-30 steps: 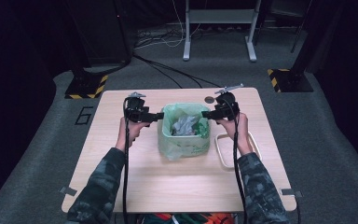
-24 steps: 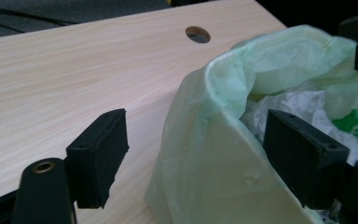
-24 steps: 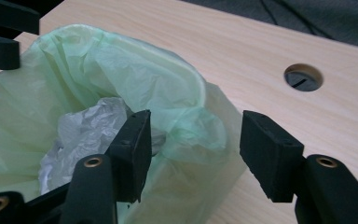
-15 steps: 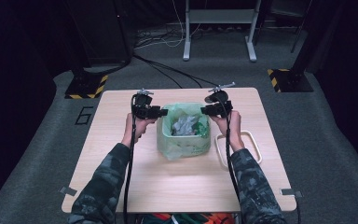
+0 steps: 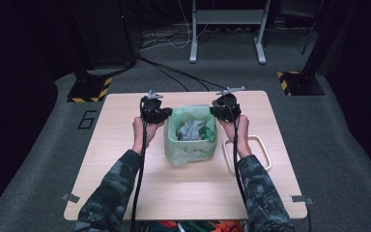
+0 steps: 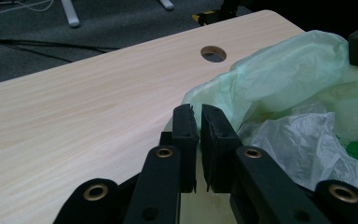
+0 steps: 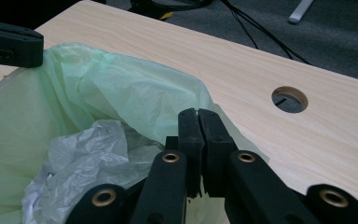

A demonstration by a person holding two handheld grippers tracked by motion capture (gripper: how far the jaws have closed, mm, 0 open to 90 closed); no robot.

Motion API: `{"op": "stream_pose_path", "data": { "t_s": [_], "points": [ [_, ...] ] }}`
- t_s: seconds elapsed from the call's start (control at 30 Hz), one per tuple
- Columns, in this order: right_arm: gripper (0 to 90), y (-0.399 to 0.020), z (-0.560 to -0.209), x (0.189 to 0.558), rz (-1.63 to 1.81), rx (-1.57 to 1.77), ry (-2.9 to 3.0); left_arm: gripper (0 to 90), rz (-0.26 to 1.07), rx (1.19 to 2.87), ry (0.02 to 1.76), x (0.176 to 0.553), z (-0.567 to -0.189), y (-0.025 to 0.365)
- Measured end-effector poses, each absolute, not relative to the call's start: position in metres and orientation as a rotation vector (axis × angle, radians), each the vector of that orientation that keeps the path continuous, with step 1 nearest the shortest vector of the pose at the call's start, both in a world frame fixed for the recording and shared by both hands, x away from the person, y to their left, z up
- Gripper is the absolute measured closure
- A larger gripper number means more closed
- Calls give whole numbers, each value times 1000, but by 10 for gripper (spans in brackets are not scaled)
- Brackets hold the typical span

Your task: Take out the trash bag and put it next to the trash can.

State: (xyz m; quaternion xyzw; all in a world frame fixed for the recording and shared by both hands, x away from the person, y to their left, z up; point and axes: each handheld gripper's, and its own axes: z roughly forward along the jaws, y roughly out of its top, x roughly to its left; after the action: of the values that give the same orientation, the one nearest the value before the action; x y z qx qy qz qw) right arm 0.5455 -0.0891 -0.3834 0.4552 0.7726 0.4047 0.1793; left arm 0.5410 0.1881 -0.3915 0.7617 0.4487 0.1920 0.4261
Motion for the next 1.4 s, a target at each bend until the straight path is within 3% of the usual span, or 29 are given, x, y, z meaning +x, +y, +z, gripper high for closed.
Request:
{"op": "stream_pose_path", "data": {
  "t_s": [0.1, 0.67, 0.87, 1.07, 1.13, 1.2, 1.23, 1.27, 1.3, 1.4],
  "points": [
    [886, -89, -383, 545, 1165, 1291, 2186, 896, 504, 1907, 1114, 540, -390, 187],
    [893, -77, -356, 527, 1251, 1159, 2171, 898, 496, 1919, 1046, 535, -368, 180],
    [892, -72, -355, 522, 1275, 1144, 2202, 898, 397, 1959, 972, 531, -366, 166],
    [884, -66, -387, 532, 1149, 1224, 2306, 897, 285, 2054, 978, 539, -391, 155],
    [842, -68, -393, 535, 1123, 1241, 2333, 847, 261, 2018, 973, 540, -391, 161],
    [707, -76, -389, 534, 1195, 1242, 2317, 699, 286, 1974, 973, 538, -383, 167],
    [642, -79, -385, 533, 1235, 1229, 2313, 657, 295, 1952, 981, 538, -379, 170],
    [642, -79, -385, 533, 1235, 1229, 2313, 657, 292, 1934, 985, 538, -374, 174],
    [548, -87, -376, 533, 1283, 1241, 2282, 578, 328, 1908, 1006, 538, -367, 179],
    [450, -97, -367, 536, 1297, 1264, 2234, 524, 378, 1909, 1040, 540, -362, 184]
  ]
}}
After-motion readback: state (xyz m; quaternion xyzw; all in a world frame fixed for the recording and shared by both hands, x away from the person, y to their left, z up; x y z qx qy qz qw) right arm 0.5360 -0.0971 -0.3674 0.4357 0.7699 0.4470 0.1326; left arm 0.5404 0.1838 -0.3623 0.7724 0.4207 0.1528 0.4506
